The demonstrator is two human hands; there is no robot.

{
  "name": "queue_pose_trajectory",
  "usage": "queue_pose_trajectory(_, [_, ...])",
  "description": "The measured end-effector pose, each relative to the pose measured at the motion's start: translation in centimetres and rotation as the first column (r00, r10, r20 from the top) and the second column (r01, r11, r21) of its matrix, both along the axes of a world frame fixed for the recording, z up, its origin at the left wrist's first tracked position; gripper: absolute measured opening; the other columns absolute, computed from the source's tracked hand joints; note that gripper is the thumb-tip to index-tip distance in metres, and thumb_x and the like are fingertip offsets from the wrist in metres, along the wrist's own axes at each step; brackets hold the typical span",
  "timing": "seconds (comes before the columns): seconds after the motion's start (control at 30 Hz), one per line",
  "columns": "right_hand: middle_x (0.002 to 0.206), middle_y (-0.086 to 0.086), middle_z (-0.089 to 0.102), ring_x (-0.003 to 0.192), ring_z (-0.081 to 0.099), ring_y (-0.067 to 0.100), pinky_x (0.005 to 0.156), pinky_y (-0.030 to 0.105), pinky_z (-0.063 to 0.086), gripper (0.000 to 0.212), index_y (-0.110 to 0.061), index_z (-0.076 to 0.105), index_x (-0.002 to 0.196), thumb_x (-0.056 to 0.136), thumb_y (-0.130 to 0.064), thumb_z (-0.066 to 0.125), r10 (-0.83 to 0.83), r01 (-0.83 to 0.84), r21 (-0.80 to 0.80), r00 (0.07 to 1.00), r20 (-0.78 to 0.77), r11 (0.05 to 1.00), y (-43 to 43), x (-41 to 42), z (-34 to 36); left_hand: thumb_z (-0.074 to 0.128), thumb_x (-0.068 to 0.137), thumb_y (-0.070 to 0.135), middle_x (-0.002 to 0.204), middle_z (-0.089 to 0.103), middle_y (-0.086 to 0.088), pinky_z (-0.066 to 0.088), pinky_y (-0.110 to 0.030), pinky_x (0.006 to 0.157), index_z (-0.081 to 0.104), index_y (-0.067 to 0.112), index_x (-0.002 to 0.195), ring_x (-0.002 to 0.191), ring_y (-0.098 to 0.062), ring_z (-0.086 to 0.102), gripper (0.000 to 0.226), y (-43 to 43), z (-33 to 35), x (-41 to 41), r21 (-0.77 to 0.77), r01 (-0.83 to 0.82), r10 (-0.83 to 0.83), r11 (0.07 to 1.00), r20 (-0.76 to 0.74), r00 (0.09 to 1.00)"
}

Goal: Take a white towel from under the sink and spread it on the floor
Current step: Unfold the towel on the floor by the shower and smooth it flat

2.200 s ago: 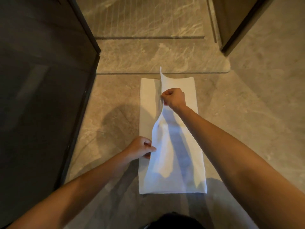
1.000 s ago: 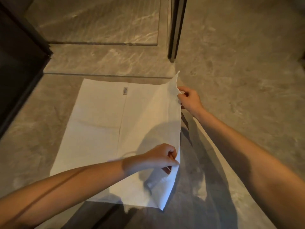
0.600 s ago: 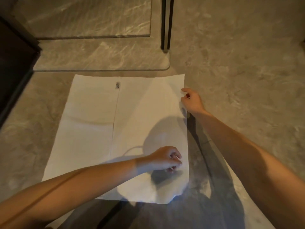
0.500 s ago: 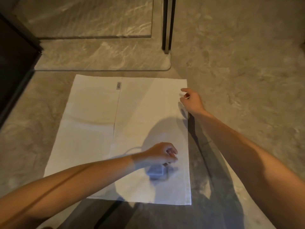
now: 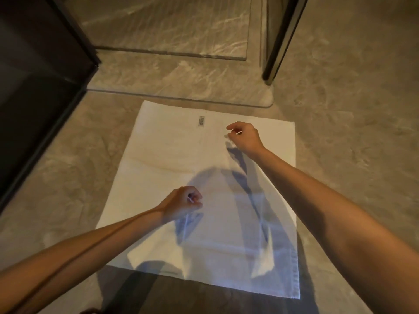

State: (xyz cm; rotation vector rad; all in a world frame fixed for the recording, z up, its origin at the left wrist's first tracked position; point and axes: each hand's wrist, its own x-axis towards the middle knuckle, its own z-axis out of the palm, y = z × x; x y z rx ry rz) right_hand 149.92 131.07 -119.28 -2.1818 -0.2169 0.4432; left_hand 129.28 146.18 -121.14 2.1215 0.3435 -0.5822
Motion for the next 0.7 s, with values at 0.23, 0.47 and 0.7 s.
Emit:
queue_pose_trajectory(0.23, [0.115,0.011,0.067,0.109,0.06,0.025,0.093,0.024,0.044,0.025,-0.007,0.069,0.106,0.087,-0.008,0.054,-0.052,0.048,-0.037,0.992,-0.118,0.998,7.2,-0.8,-3.0,0.057,0.063,0.038,0.089,0.065,-0.001,0.049,-0.034,0.074,0.062,0.016,0.088,0.082,-0.02,0.061,0.034,3.0,-1.6,-2.5,0.157,-0.007,-0.009,0.988,0.098,0.995])
queue_pose_trajectory(0.47, [0.085,0.007,0.065,0.089,0.058,0.017,0.084,0.028,0.046,0.021,-0.005,0.074,0.088,0.077,-0.004,0.056,-0.165,0.158,-0.061,0.976,-0.142,0.986,9.8,-1.4,-5.4,0.068,0.068,0.047,0.083,0.054,0.002,0.04,-0.032,0.066,0.047,0.019,0.086,0.081,-0.019,0.05,0.04,1.8,-2.6,-4.0,0.401,-0.037,-0.01,0.915,0.115,0.993])
queue_pose_trajectory(0.7, [0.058,0.009,0.041,0.062,0.045,0.023,0.052,0.035,0.043,0.031,-0.014,0.046,0.044,0.065,0.005,0.06,-0.304,0.396,0.161,0.861,-0.407,0.904,11.2,-1.5,-6.0,0.066,0.075,0.048,0.1,0.053,-0.005,0.042,-0.035,0.07,0.044,0.011,0.101,0.096,-0.025,0.05,0.051,0.6,-2.8,-4.1,0.518,0.009,-0.056,0.855,0.075,0.996])
